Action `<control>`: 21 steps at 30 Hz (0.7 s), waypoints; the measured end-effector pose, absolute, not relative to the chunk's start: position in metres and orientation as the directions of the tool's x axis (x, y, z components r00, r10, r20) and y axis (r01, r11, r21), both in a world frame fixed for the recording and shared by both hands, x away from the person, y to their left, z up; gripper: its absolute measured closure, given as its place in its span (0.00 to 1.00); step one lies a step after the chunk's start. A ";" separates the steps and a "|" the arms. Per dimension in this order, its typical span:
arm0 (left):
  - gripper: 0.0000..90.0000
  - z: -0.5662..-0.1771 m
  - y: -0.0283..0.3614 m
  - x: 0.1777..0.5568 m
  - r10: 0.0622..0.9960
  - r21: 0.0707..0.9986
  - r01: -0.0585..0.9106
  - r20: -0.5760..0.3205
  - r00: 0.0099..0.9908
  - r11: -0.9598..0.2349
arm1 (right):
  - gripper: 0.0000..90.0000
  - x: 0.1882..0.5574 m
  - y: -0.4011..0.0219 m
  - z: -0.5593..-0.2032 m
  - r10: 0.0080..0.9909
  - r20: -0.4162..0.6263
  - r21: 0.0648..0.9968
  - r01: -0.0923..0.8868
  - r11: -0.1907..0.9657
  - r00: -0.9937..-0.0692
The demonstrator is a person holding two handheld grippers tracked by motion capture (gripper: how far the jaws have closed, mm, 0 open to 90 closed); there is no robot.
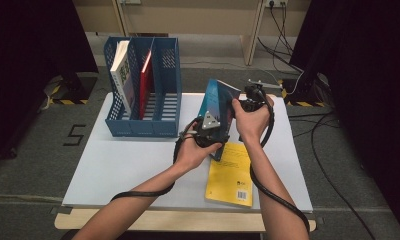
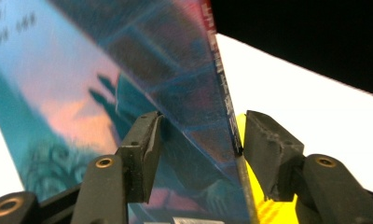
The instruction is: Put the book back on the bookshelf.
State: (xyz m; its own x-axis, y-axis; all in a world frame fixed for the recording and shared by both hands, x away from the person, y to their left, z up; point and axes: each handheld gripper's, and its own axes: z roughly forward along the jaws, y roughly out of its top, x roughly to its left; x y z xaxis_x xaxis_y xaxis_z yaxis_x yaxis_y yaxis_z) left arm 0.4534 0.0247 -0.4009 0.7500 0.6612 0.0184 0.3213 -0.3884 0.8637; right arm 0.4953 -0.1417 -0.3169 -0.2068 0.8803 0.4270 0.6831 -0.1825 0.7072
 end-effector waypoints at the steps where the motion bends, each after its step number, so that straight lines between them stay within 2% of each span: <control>1: 0.52 -0.403 0.026 0.455 0.668 0.862 0.322 0.025 0.744 -0.391 | 0.82 0.495 -0.141 -0.316 0.881 0.425 0.708 0.683 -0.180 -0.208; 4: 0.53 -0.410 0.032 0.462 0.695 0.850 0.329 0.058 0.717 -0.410 | 0.82 0.494 -0.139 -0.315 0.881 0.423 0.706 0.686 -0.174 -0.212; 7: 0.54 -0.415 0.037 0.464 0.708 0.852 0.347 0.040 0.705 -0.393 | 0.82 0.494 -0.134 -0.316 0.884 0.417 0.704 0.691 -0.167 -0.211; 13: 0.52 -0.418 0.037 0.461 0.718 0.854 0.333 0.065 0.693 -0.399 | 0.82 0.492 -0.126 -0.317 0.893 0.397 0.707 0.691 -0.152 -0.210; 21: 0.41 -0.414 0.033 0.462 0.753 0.882 0.284 0.111 0.649 -0.376 | 0.81 0.487 -0.118 -0.317 0.901 0.390 0.708 0.688 -0.159 -0.193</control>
State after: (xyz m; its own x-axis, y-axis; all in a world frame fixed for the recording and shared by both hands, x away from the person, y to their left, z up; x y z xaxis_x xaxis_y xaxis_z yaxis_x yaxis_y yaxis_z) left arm 0.4619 0.0332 -0.4138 0.6490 0.7526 0.1114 0.2844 -0.3758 0.8820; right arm 0.4872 -0.1183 -0.3168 -0.1929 0.9006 0.3895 0.6881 -0.1589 0.7080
